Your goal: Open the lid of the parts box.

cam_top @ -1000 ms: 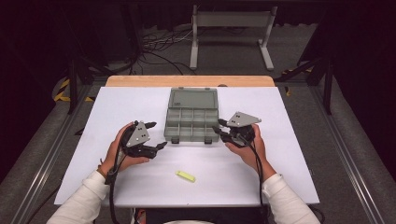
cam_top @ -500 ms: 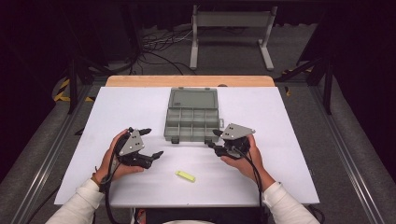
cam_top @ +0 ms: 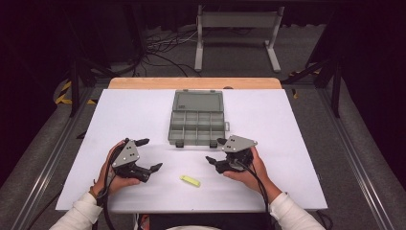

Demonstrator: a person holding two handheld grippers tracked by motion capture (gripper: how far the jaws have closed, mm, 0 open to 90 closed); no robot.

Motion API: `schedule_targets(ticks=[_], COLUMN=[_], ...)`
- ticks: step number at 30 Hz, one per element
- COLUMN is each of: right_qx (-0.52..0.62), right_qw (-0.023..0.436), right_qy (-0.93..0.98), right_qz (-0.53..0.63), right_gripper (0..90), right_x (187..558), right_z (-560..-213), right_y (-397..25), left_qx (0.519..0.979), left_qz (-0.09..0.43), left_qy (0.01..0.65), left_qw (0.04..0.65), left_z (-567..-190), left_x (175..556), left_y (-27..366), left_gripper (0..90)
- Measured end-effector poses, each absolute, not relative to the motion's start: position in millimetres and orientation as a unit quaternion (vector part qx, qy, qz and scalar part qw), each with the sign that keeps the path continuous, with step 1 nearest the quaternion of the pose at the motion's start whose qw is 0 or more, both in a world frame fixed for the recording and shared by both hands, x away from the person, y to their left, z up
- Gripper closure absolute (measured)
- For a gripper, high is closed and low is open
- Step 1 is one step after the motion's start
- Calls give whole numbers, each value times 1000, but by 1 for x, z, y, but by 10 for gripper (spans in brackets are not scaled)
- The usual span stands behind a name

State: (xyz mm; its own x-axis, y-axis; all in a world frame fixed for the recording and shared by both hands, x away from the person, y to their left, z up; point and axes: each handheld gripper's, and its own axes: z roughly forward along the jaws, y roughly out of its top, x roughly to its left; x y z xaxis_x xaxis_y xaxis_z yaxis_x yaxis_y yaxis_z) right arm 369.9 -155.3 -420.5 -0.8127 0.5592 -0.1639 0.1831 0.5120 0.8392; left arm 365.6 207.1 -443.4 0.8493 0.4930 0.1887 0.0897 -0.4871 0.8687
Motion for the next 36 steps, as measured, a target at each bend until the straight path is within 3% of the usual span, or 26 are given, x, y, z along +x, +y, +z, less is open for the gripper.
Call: schedule_targets(ticks=[10,36], right_qx=[207,174], right_qw=[200,130], right_qy=[844,869], right_qz=[452,445], right_gripper=[169,186], right_x=[364,346], right_z=[-424,-435], right_y=[-152,-113], left_qx=[830,831], left_qz=[216,200], left_qy=[184,187], left_qw=[480,485], left_z=[-447,-455], left_x=[353,340], left_y=[219,229], left_gripper=[43,32])
